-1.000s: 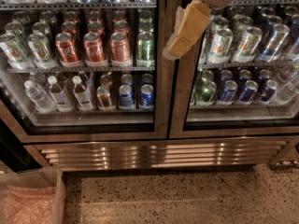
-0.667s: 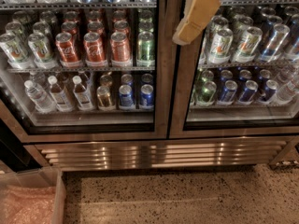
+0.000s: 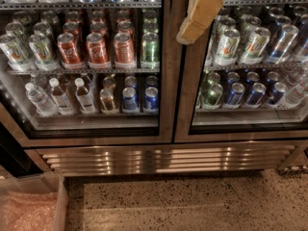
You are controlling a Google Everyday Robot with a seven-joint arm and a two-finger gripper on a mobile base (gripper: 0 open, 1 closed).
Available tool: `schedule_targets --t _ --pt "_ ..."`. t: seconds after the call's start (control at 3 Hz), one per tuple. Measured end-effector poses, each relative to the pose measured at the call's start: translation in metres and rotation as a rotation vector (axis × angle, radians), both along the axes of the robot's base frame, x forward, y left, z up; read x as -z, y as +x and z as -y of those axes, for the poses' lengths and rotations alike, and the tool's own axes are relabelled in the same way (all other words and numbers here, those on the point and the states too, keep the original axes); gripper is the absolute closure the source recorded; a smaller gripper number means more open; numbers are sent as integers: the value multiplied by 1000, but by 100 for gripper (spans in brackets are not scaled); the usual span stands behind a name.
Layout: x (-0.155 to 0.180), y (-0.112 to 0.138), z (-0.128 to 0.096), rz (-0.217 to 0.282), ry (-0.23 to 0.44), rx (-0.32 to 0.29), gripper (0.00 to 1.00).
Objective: Open left fridge door
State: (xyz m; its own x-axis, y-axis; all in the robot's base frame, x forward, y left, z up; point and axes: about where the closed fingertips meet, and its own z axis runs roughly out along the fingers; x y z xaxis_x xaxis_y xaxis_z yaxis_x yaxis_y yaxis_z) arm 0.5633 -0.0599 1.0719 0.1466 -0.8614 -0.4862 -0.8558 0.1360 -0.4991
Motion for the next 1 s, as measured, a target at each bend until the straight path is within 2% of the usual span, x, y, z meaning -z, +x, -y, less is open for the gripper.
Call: schedule_targets --t 1.0 --pt "11 4 10 -23 -20 46 0"
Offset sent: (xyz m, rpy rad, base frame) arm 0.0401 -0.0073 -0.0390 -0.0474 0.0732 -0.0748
